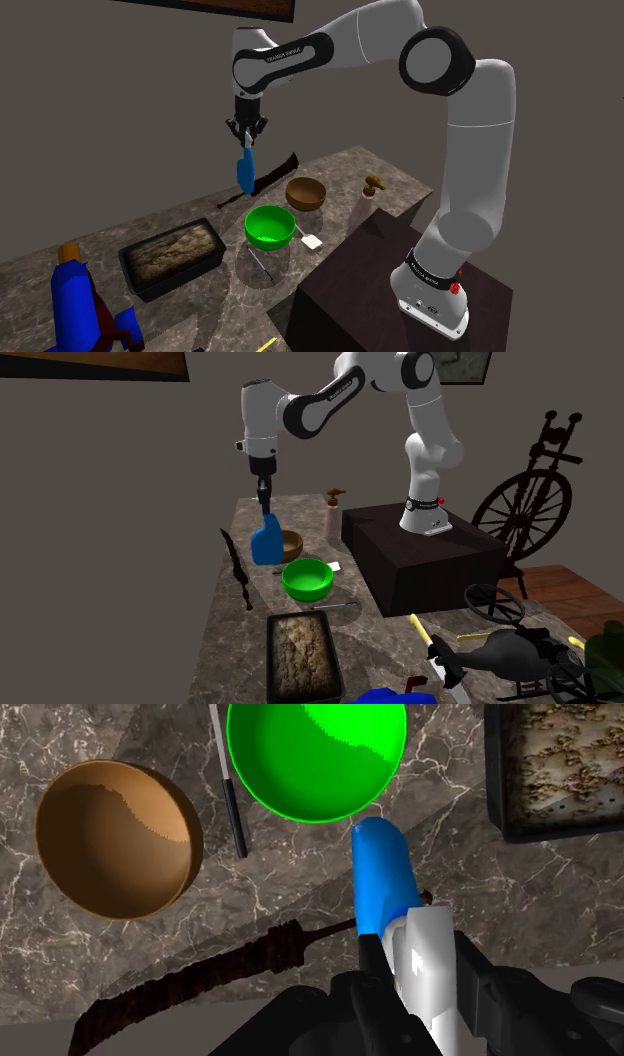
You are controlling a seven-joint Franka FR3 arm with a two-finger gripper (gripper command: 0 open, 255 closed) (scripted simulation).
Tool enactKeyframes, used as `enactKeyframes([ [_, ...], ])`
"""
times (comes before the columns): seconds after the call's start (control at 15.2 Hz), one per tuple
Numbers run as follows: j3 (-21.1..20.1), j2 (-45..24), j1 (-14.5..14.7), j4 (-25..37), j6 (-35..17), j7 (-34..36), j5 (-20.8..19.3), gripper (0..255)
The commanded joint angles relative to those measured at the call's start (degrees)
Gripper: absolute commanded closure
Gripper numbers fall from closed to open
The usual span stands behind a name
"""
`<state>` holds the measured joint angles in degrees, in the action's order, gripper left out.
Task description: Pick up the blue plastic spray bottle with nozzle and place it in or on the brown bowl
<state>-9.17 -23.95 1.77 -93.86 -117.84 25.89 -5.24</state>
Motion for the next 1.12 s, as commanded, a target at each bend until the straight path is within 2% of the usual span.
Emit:
enactKeyframes([
  [0.0,0.4,2.3,-1.6,-2.4,-0.1,-2.1,0.6,255],
  [0.53,3.0,9.7,-8.3,-9.0,0.3,-11.9,2.6,255],
  [1.06,6.6,14.1,-14.4,-11.1,2.4,-22.2,4.0,255],
])
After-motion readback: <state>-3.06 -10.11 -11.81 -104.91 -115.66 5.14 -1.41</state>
